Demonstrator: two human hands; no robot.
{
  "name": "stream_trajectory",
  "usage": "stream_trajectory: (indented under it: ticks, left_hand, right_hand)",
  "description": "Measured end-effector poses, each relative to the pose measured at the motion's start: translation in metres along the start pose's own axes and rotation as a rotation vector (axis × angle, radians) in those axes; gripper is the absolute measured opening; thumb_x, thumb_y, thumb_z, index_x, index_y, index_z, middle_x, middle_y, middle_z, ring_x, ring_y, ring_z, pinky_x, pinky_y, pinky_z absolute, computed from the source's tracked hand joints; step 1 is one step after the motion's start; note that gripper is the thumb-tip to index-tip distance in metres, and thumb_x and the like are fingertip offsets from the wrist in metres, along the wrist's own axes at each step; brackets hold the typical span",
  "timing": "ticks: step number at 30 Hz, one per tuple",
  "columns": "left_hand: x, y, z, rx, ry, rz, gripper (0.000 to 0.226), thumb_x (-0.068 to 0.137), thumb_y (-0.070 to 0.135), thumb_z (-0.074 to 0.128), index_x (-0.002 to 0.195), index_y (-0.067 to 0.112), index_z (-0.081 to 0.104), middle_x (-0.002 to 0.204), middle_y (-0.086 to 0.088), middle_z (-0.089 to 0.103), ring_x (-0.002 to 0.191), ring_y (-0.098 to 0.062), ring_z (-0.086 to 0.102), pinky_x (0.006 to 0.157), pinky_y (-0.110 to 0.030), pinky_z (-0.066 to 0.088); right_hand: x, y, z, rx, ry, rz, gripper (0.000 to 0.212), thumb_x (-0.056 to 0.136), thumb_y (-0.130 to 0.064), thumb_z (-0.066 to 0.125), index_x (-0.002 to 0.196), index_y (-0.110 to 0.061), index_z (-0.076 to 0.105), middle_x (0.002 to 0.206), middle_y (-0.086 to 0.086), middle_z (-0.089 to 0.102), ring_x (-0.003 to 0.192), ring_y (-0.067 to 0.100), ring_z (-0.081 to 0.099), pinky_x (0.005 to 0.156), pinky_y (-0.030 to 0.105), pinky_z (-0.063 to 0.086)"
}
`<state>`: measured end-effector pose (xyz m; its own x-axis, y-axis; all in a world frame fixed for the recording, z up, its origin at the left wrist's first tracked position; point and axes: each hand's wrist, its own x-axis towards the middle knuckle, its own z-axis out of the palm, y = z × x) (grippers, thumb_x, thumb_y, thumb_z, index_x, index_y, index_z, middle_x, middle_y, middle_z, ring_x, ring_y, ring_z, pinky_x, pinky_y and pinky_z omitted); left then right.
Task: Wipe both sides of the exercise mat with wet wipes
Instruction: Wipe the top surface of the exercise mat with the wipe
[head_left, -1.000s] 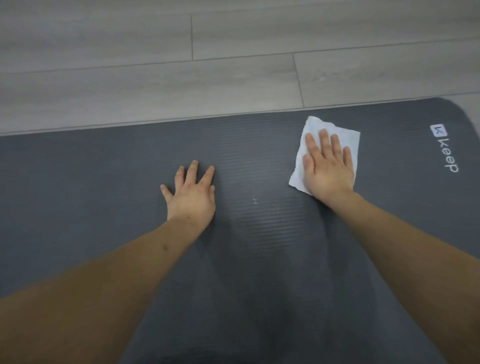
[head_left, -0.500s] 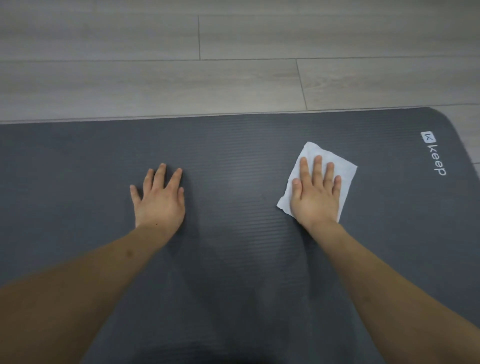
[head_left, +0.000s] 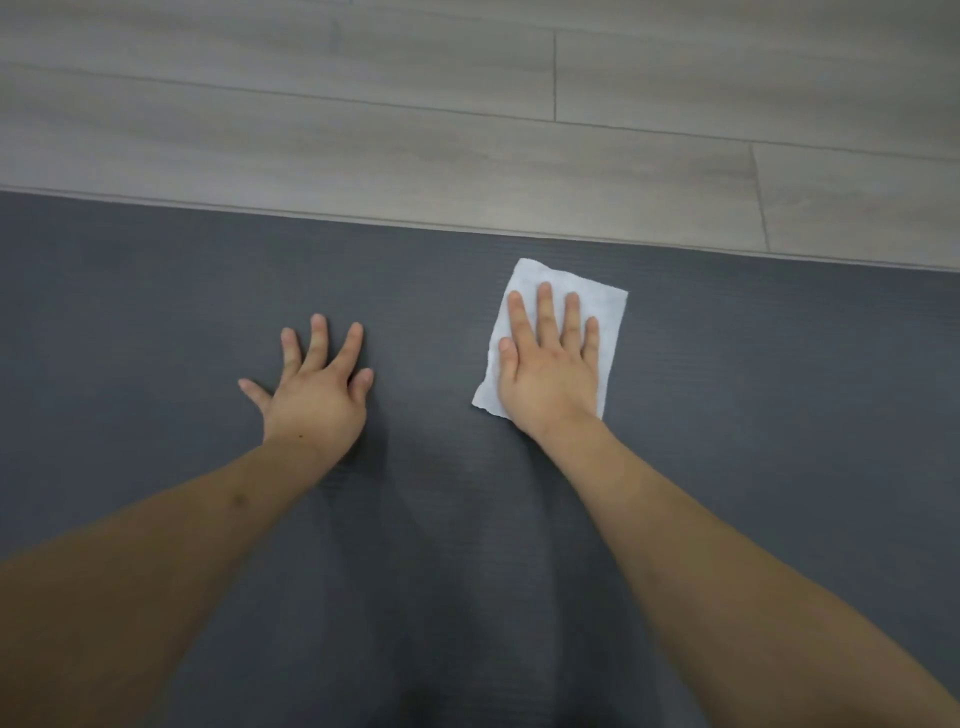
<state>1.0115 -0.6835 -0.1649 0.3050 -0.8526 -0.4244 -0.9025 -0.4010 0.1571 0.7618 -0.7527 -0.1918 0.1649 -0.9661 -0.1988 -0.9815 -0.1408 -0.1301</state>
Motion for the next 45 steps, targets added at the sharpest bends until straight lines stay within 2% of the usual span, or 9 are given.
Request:
stream_trajectory:
  ticks: [6, 10, 13, 19, 26, 30, 37, 41, 45]
  left_hand:
    - [0.001, -0.002, -0.003, -0.026, -0.055, -0.002, 0.055, 0.108, 0.045, 0.024, 0.158, 0.051, 0.002, 0.169, 0.013, -0.016, 0.154, -0.022, -0.021, 0.111, -0.08, -0.003]
    - [-0.004, -0.002, -0.007, -0.018, -0.057, -0.004, 0.056, 0.107, 0.045, 0.026, 0.157, 0.051, 0.002, 0.168, 0.013, -0.018, 0.154, -0.021, -0.021, 0.113, -0.078, 0.0]
    - [-0.016, 0.008, -0.007, 0.003, -0.04, -0.028, 0.056, 0.107, 0.04, 0.028, 0.159, 0.047, 0.008, 0.17, 0.008, -0.011, 0.155, -0.023, -0.015, 0.115, -0.076, 0.004]
    - [-0.067, 0.068, 0.022, 0.07, 0.027, 0.075, 0.054, 0.107, 0.04, 0.03, 0.158, 0.047, 0.014, 0.17, 0.002, -0.006, 0.156, -0.025, -0.011, 0.118, -0.072, 0.008]
    - [-0.106, 0.169, 0.06, 0.081, 0.035, 0.169, 0.053, 0.107, 0.046, 0.025, 0.159, 0.045, 0.017, 0.17, 0.001, 0.0, 0.156, -0.027, -0.004, 0.12, -0.068, 0.011]
    - [-0.122, 0.213, 0.079, 0.109, -0.002, 0.243, 0.052, 0.108, 0.046, 0.025, 0.159, 0.046, 0.013, 0.17, 0.002, -0.004, 0.156, -0.028, -0.006, 0.12, -0.069, 0.009]
    - [-0.124, 0.204, 0.078, 0.077, 0.002, 0.222, 0.053, 0.108, 0.044, 0.026, 0.159, 0.045, 0.013, 0.17, 0.003, -0.005, 0.156, -0.025, -0.007, 0.12, -0.068, 0.01]
    - [-0.113, 0.154, 0.065, 0.039, 0.029, 0.114, 0.053, 0.107, 0.045, 0.028, 0.159, 0.044, 0.017, 0.171, 0.003, -0.001, 0.156, -0.026, -0.004, 0.119, -0.069, 0.01]
    - [-0.103, 0.098, 0.05, 0.052, 0.04, 0.045, 0.052, 0.108, 0.043, 0.026, 0.159, 0.044, 0.017, 0.171, 0.003, -0.001, 0.157, -0.024, -0.006, 0.118, -0.072, 0.004]
  right_hand:
    - [-0.012, -0.07, 0.009, -0.065, -0.056, -0.389, 0.061, 0.107, -0.05, 0.012, 0.165, -0.035, 0.003, 0.174, 0.0, -0.007, 0.158, 0.031, -0.014, 0.126, 0.055, -0.005]
    - [-0.029, -0.051, 0.011, -0.101, -0.045, -0.586, 0.058, 0.108, -0.048, 0.018, 0.165, -0.037, 0.012, 0.174, -0.002, 0.004, 0.16, 0.029, -0.002, 0.127, 0.053, 0.001]
    - [-0.042, -0.011, 0.008, -0.086, -0.043, -0.622, 0.055, 0.109, -0.045, 0.023, 0.164, -0.037, 0.018, 0.173, -0.003, 0.009, 0.16, 0.024, 0.004, 0.127, 0.052, 0.007]
    - [-0.066, 0.108, -0.006, -0.062, -0.033, -0.406, 0.055, 0.109, -0.046, 0.021, 0.164, -0.041, 0.013, 0.174, -0.006, 0.004, 0.16, 0.021, 0.0, 0.127, 0.053, 0.007]
    - [-0.105, 0.261, -0.021, -0.004, 0.003, 0.017, 0.055, 0.109, -0.049, 0.013, 0.162, -0.047, 0.001, 0.173, -0.01, -0.005, 0.159, 0.015, -0.009, 0.129, 0.047, -0.002]
    - [-0.142, 0.314, -0.021, 0.081, 0.029, 0.287, 0.056, 0.107, -0.05, 0.01, 0.163, -0.045, -0.001, 0.173, -0.008, -0.007, 0.159, 0.016, -0.01, 0.128, 0.049, -0.002]
    - [-0.156, 0.285, -0.009, 0.102, 0.036, 0.44, 0.061, 0.108, -0.051, 0.008, 0.164, -0.036, -0.007, 0.173, -0.001, -0.015, 0.158, 0.025, -0.019, 0.127, 0.053, -0.006]
    - [-0.148, 0.252, -0.006, 0.083, 0.031, 0.414, 0.061, 0.107, -0.051, 0.007, 0.164, -0.034, -0.008, 0.172, -0.001, -0.017, 0.157, 0.027, -0.02, 0.127, 0.054, -0.007]
    - [-0.129, 0.187, -0.001, 0.057, 0.023, 0.298, 0.061, 0.108, -0.051, 0.007, 0.164, -0.034, -0.009, 0.172, -0.001, -0.017, 0.157, 0.028, -0.021, 0.127, 0.054, -0.008]
